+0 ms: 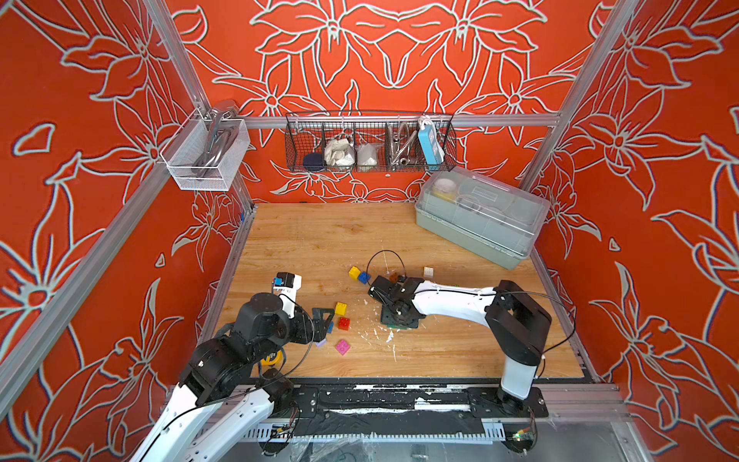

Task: Assemble the number 1 with lego
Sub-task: Pick up the lego brick from the center of the board, then place the lego brick at the center of the board.

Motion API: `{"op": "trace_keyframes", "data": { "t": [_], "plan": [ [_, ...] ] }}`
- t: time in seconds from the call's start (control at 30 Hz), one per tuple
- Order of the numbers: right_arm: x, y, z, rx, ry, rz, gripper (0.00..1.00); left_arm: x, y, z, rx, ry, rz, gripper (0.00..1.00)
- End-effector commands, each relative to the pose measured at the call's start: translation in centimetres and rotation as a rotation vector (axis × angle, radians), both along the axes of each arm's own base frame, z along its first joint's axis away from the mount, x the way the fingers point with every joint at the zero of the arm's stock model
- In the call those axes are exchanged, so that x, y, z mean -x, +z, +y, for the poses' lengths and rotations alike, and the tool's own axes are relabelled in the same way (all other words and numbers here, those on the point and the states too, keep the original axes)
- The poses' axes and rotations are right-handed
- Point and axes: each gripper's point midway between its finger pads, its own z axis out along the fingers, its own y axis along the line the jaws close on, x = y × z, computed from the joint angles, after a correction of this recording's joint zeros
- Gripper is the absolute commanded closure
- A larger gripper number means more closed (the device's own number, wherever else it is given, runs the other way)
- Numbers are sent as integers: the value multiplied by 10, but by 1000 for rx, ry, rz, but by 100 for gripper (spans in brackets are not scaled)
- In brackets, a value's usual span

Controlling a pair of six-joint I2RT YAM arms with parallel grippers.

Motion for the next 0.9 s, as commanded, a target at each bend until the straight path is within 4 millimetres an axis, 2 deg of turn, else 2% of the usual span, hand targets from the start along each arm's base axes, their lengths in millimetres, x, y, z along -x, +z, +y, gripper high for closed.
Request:
{"op": "trace_keyframes", "data": {
  "t": [0.0,0.2,0.6,0.77,0.87],
  "plan": [
    [-3,8,8,39,126,-7,41,-1,-3,1,-6,7,0,1],
    [-8,13,13,57,171,-14,40,-1,-4,1,-10,7,6,1],
    [-7,-3,7,95,174,-3,34,-3,-6,0,-18,7,15,1],
    [-6,-3,6,97,176,3,18,-3,-7,0,-21,7,20,1],
    [-7,9,7,93,189,-12,15,-3,-8,-1,-20,7,23,1]
  ]
}}
